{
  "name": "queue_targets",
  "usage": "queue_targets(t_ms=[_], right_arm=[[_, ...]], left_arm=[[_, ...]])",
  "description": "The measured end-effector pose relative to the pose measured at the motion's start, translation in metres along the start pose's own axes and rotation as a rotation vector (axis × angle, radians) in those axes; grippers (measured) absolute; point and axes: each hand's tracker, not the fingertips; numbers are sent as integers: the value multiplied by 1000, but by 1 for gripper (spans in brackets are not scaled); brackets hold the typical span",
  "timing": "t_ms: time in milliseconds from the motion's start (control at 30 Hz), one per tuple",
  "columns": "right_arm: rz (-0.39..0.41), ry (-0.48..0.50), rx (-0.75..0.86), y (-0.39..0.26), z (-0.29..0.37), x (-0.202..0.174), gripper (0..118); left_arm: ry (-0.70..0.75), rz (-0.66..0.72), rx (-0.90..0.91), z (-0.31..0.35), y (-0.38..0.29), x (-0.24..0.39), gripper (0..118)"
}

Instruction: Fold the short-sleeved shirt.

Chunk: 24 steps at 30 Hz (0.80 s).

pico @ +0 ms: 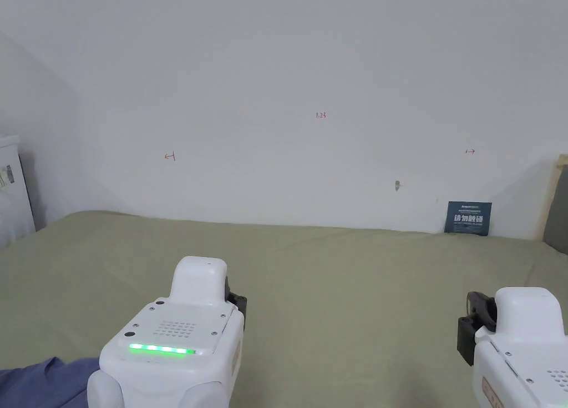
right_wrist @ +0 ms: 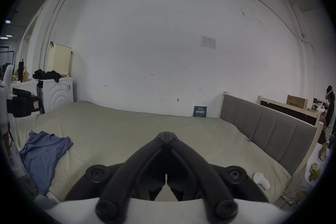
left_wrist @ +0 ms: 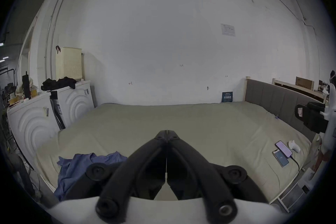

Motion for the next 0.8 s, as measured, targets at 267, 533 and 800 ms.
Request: queue_targets(t_ms=[267,533,800], right_arm=[[-2,60,-35,-5,-14,-27,1],[-15,337,-25,-4,-32,-130,1],[-14,526,-29,-2,-35,-214,1]], left_arm=[[82,10,-24,8,-5,-43,0],[345,21,-41,56,-11,-139,0],[536,68,-96,103,-30,-217,0]])
